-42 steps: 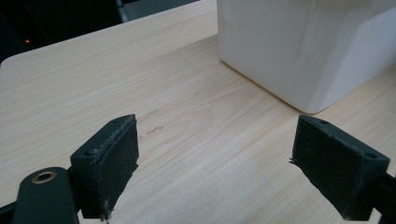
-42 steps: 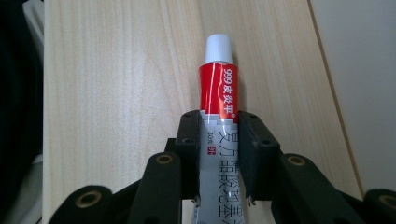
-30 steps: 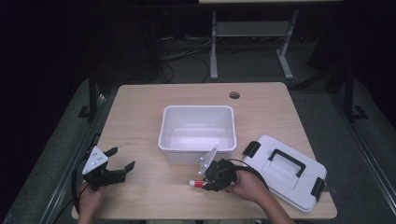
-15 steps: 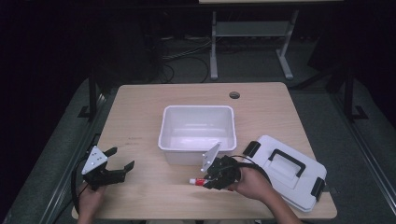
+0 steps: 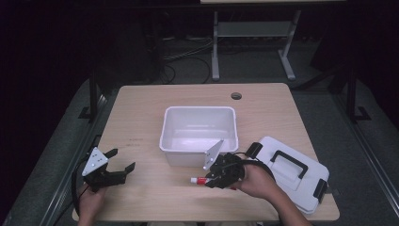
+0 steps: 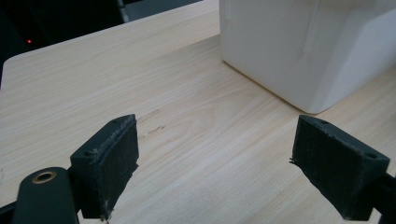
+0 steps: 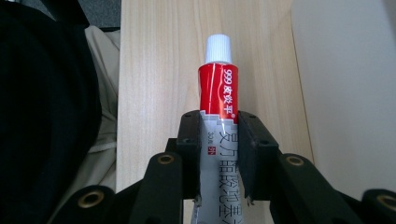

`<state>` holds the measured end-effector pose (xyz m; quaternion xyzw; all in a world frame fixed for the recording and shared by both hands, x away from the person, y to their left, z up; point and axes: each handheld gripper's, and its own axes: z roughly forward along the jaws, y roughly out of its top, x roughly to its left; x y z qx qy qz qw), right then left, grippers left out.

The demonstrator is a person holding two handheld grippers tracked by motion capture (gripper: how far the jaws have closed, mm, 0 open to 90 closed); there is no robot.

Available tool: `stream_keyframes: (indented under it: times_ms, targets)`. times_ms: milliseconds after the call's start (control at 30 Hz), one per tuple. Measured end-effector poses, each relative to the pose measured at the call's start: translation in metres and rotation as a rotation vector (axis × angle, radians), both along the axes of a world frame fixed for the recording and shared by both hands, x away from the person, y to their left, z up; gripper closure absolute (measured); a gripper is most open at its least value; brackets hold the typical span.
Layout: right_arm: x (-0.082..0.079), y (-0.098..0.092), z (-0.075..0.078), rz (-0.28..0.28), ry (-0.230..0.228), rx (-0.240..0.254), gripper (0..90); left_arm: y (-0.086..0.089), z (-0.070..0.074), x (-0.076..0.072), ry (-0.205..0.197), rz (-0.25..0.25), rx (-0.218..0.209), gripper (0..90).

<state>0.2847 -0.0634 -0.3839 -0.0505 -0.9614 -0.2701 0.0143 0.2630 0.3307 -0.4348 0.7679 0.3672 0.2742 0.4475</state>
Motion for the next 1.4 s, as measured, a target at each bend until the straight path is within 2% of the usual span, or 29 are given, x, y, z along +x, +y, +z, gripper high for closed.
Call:
stream_keyframes:
  times_ms: [600, 1100, 1400]
  targets:
    - [0.002, 0.003, 0.012, 0.017, 0.008, 0.008, 71.4, 0.001, 0.000, 0.000, 0.001, -0.001, 0.002, 13.8]
    - [0.005, 0.003, 0.028, 0.027, -0.005, 0.013, 71.4, 0.001, 0.000, 0.000, 0.002, -0.003, 0.000, 13.8]
    - [0.009, 0.003, 0.043, 0.029, -0.023, 0.009, 71.4, 0.001, 0.000, 0.000, 0.000, -0.001, -0.005, 13.8]
